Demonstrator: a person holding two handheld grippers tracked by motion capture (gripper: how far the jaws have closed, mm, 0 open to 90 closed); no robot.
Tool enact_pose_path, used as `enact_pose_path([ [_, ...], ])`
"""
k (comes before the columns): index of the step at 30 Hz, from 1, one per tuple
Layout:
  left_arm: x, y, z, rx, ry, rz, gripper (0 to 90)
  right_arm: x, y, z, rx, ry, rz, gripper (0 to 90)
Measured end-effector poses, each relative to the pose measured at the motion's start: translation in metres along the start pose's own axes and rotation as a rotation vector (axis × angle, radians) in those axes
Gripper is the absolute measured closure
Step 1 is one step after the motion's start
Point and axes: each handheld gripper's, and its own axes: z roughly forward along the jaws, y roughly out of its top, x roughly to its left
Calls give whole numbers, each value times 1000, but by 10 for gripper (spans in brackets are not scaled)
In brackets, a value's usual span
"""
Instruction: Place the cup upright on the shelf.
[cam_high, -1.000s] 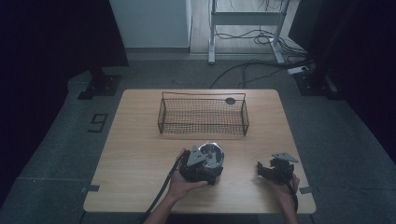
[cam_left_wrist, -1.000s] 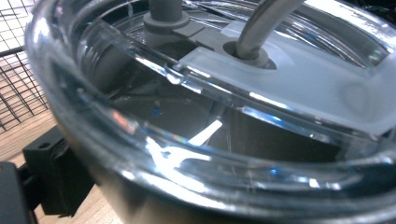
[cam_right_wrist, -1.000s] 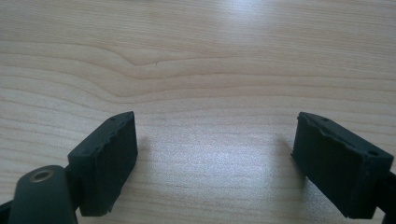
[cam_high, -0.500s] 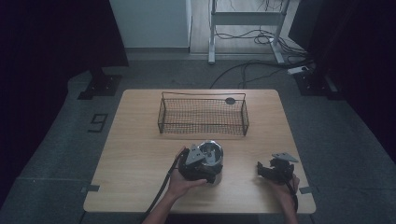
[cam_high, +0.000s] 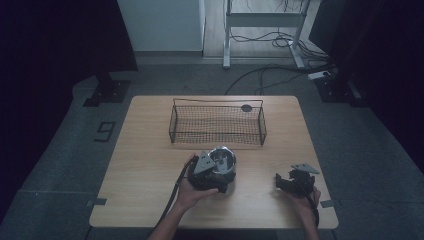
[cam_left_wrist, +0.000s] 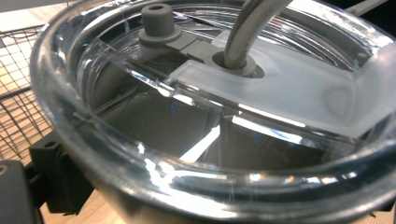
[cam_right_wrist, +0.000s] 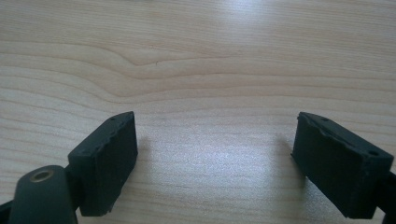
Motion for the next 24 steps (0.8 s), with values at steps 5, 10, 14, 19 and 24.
enact_pose_path([
  [5, 4, 5, -2, -9, 10, -7, 40, 0, 0, 0, -1, -1, 1, 140],
  [10, 11, 13, -5, -17, 24, -8, 40, 0, 0, 0, 0, -1, 1, 140],
  [14, 14, 19, -6, -23, 34, -2, 40, 0, 0, 0, -1, -2, 3, 141],
  [19, 18, 26, -7, -21, 45, 2, 40, 0, 0, 0, 0, -4, 6, 141],
  [24, 24, 32, -5, -24, 57, -4, 40, 0, 0, 0, -1, -6, 6, 141],
])
